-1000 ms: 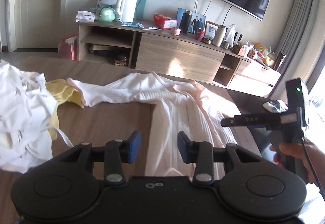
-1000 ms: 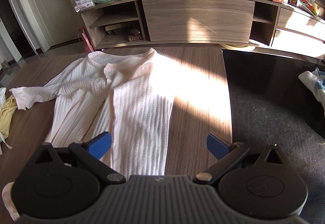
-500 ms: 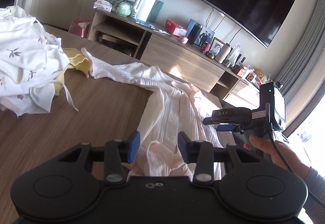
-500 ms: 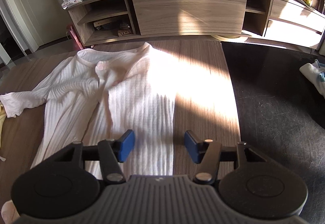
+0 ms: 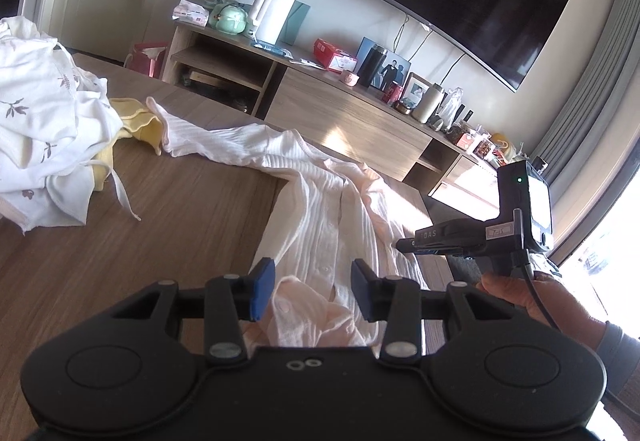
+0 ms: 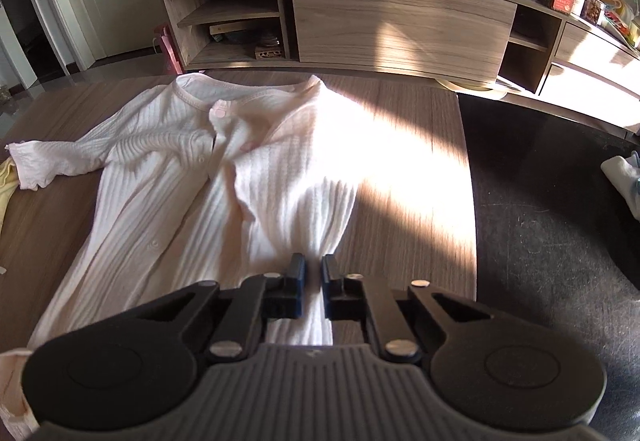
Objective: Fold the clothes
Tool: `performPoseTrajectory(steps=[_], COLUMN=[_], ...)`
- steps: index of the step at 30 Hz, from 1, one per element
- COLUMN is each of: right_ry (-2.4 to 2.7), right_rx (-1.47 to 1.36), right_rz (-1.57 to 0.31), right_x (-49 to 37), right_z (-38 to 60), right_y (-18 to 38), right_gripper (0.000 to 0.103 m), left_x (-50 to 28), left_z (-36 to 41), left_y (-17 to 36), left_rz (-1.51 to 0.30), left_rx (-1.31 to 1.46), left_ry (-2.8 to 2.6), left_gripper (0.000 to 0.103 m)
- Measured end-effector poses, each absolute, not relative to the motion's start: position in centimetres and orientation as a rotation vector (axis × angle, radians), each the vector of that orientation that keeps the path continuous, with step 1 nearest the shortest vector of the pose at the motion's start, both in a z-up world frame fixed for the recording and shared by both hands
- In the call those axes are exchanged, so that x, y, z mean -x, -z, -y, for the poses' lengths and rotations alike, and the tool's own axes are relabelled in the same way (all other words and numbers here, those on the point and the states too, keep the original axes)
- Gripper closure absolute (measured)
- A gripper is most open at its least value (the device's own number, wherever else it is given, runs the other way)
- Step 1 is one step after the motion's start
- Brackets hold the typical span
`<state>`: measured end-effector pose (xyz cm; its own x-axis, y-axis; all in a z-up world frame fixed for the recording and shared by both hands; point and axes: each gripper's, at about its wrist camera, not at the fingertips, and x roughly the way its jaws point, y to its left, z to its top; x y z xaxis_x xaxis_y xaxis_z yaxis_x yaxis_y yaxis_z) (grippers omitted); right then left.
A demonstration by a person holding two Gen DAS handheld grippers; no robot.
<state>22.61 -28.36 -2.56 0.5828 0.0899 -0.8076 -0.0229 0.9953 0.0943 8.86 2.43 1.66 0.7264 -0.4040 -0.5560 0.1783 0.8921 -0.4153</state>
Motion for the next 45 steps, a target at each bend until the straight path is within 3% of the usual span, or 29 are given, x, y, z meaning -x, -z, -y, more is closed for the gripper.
performPoseTrajectory(steps=[5,18,22,25,27,30,35,41,43,44,45], right_ry=[-0.1,-0.025,-0.156,-0.15,-0.146,-0.122,-0.093,-0.117,-0.127,-0.133,-0.135], right_rx=[-0.083,0.423,0.128,0.105,0.084,0.106,0.15,0.062,0.085,0.095,0.111], right_rz=[-0.936,-0.98,-1.045,-1.034,-1.042,-1.03,-1.022,-1.034,-1.039,-1.042,-1.045], right_x=[-22.4,-22.7,-22.6,-22.1,-22.1,-21.9,-21.8,-21.6,-21.6,-21.7,-21.8], right_z=[29.8,32.5,34.4,33.5,33.0,32.0,31.7,33.3,33.5,33.7,33.8], right_y=[1.5,-0.5,-1.0,0.0,0.9,1.6,2.0,2.5,2.3,2.2,2.2], right_gripper=[0.096,0.096,0.093,0.09,0.084,0.049,0.037,0.042,0.057,0.077,0.086], left_x=[-8.7,-8.7,-8.8,-8.6,-8.4,-8.4,-8.5,-8.5,-8.5,-8.5,-8.5], left_z=[-2.6,-0.8,-0.4,-0.2,-0.1,-0.1,-0.4,-0.6,-0.6,-0.6,-0.6], left_y=[-1.9,-1.4,-1.2,-1.3,-1.4,-1.3,-1.2,-1.5,-1.6,-1.7,-1.7], left_rz=[-0.673,-0.717,-0.722,-0.719,-0.714,-0.716,-0.715,-0.706,-0.705,-0.704,-0.703], left_rx=[0.361,0.308,0.31,0.309,0.301,0.306,0.322,0.333,0.337,0.339,0.34], left_ry=[0.327,0.382,0.382,0.384,0.384,0.383,0.376,0.373,0.375,0.376,0.377], left_gripper=[0.062,0.061,0.061,0.061,0.061,0.061,0.061,0.061,0.061,0.061,0.061])
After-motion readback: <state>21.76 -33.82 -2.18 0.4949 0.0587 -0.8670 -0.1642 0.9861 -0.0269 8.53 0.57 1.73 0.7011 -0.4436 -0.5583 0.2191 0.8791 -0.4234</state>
